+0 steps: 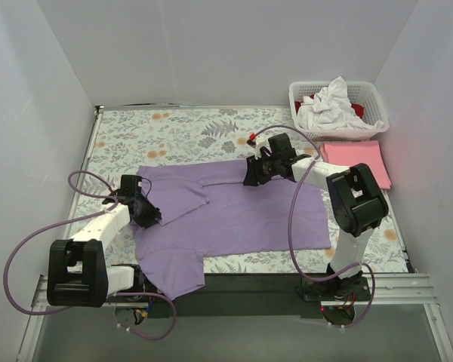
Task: Fold and stack the t-shirts
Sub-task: Fold the tshirt
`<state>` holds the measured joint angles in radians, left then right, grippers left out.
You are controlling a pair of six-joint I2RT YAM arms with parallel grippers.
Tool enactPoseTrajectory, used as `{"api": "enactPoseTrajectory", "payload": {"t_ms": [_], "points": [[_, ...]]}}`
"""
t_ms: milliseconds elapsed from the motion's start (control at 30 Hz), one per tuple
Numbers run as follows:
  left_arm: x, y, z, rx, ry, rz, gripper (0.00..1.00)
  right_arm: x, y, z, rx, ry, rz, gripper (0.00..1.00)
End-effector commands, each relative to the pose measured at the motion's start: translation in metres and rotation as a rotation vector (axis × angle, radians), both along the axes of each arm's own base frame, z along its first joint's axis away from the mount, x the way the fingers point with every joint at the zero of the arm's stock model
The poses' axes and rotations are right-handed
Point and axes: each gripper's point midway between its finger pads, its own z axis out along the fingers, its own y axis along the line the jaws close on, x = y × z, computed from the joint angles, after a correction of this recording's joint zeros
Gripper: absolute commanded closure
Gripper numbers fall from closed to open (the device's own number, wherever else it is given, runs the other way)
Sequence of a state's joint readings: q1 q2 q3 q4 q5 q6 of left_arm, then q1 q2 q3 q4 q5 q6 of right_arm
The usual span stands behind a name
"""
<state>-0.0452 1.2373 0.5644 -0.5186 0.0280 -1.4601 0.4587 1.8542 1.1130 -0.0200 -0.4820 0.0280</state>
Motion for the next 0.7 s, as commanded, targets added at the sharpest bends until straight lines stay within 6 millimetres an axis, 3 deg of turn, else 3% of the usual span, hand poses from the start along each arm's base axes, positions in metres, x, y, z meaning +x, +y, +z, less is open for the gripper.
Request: {"api": "enactPoseTrajectory", "payload": {"t_ms": [0, 167, 367, 667], "points": [[-0.002, 0.006, -0.002, 0.041, -0.003, 0.019, 0.77, 0.006, 0.004, 0.025, 0.058, -0.068, 0.006, 0.64], [-0.002, 0.005, -0.001, 0.045, -0.004, 0.017, 0.82, 0.008, 0.001, 0.024, 0.065, -0.063, -0.002, 0.64], [0.001, 0.005, 0.007, 0.051, -0.029, 0.023, 1.0, 0.008, -0.001, 0.023, 0.065, -0.061, -0.008, 0.64], [0.001, 0.009, 0.025, 0.067, -0.055, 0.034, 1.0, 0.008, -0.006, 0.02, 0.061, -0.057, -0.018, 0.64]]}}
